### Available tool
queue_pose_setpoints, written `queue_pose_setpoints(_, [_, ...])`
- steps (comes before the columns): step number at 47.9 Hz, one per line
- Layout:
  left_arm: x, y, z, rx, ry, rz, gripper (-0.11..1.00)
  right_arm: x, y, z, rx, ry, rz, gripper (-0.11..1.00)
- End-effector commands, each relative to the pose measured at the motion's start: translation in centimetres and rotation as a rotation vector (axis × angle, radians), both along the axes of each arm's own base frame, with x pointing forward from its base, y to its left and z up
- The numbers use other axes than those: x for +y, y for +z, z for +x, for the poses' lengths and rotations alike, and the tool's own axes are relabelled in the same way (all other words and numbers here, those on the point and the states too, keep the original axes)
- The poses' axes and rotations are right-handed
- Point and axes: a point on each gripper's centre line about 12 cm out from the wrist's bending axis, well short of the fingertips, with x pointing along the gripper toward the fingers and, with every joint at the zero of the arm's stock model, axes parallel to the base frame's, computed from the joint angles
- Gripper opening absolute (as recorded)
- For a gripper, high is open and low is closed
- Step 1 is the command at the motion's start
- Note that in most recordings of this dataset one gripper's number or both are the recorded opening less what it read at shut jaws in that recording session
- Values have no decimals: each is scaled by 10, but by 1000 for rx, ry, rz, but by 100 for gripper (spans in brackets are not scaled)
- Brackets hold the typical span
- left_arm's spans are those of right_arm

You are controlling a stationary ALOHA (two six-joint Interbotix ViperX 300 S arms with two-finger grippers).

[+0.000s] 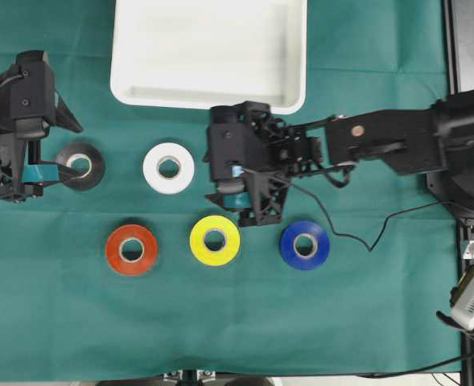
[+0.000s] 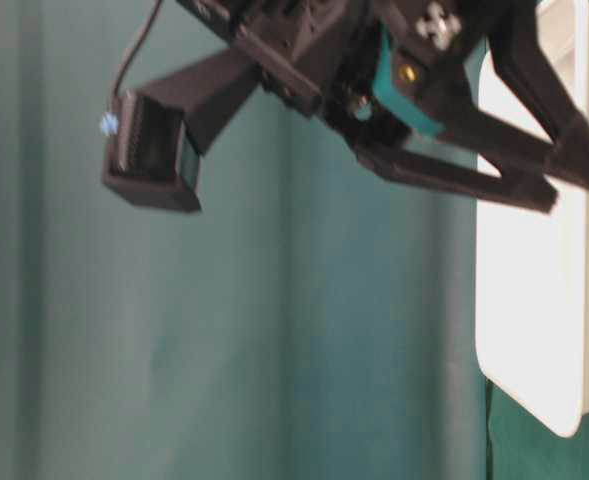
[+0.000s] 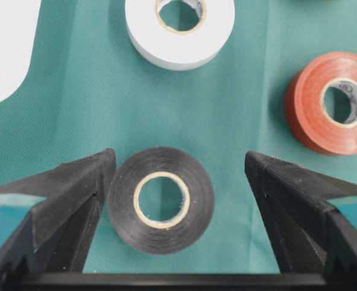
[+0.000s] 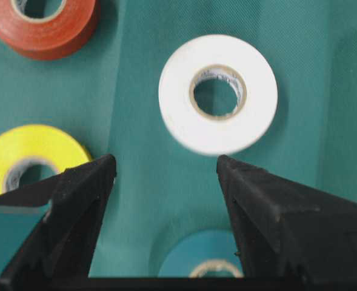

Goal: Put the tape alternately from left to right into the white case.
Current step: 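Move the right gripper over the white tape roll, then lower the right gripper into the white roll's hole and grasp it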

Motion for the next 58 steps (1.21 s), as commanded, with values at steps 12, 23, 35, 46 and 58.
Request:
queue_pose_setpoints(12, [-1, 9, 4, -29, -5, 2, 70, -4, 2, 27, 9, -12, -5, 77])
queue_pose_setpoints(23, [0, 9, 5, -31, -3, 2, 70, -4, -7, 41, 39, -17, -7, 77])
queue_pose_setpoints(35, [-1, 8, 4, -26, -5, 2, 70, -3, -21, 50, 65, -17, -9, 77])
queue_pose_setpoints(46, [-1, 8, 4, -28, -5, 2, 70, -3, -29, 58, 73, -17, -10, 77])
queue_pose_setpoints(58, [-1, 7, 4, -25, -5, 2, 70, -2, -38, 68, 79, -17, -10, 77])
